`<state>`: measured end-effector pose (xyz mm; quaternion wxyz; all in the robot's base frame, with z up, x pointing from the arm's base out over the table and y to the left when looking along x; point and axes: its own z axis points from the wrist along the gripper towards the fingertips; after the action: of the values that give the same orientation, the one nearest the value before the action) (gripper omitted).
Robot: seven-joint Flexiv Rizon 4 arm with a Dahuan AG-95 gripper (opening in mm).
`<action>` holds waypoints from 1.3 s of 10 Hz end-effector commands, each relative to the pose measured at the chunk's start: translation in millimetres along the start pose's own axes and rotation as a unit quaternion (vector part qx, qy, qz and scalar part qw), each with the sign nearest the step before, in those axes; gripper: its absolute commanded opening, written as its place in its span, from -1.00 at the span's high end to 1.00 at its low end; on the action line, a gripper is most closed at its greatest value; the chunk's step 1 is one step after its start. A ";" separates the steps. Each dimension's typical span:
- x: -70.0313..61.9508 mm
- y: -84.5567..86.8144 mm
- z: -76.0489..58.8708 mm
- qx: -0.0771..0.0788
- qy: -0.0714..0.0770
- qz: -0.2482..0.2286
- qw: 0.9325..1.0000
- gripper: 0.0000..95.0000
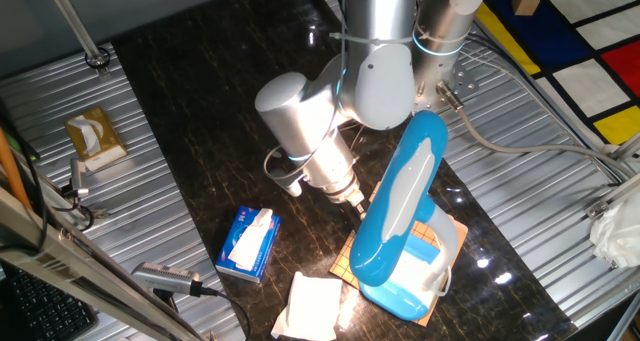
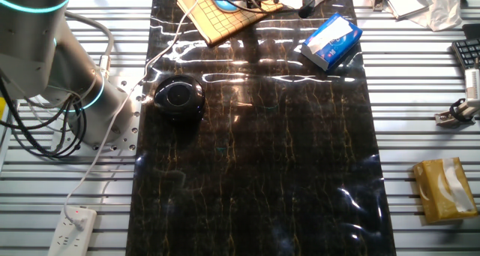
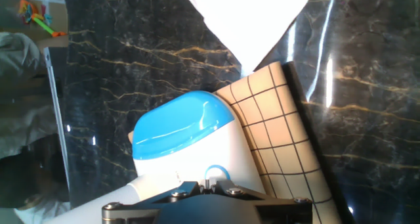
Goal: Turn off the desk lamp by pressing the button
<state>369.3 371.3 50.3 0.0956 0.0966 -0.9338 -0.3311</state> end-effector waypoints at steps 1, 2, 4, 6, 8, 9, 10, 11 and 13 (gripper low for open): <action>0.8 -0.9 0.5 0.003 -0.001 0.000 1.000 1.00; 0.8 -0.9 0.6 0.004 -0.001 0.001 1.000 1.00; 0.9 -0.9 0.6 0.004 0.000 -0.002 1.000 1.00; 0.8 -0.9 0.5 0.006 -0.001 -0.004 1.000 1.00; 0.8 -0.9 0.5 0.008 -0.003 0.001 1.000 1.00; 0.8 -0.9 0.6 0.008 -0.003 0.002 1.000 1.00; 0.8 -0.9 0.6 0.009 -0.003 0.001 1.000 1.00; 0.8 -0.8 0.6 0.010 -0.002 0.002 1.000 1.00; 0.6 -0.6 1.2 0.014 0.001 0.004 1.000 1.00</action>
<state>368.5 371.6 48.9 0.0969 0.0935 -0.9391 -0.3161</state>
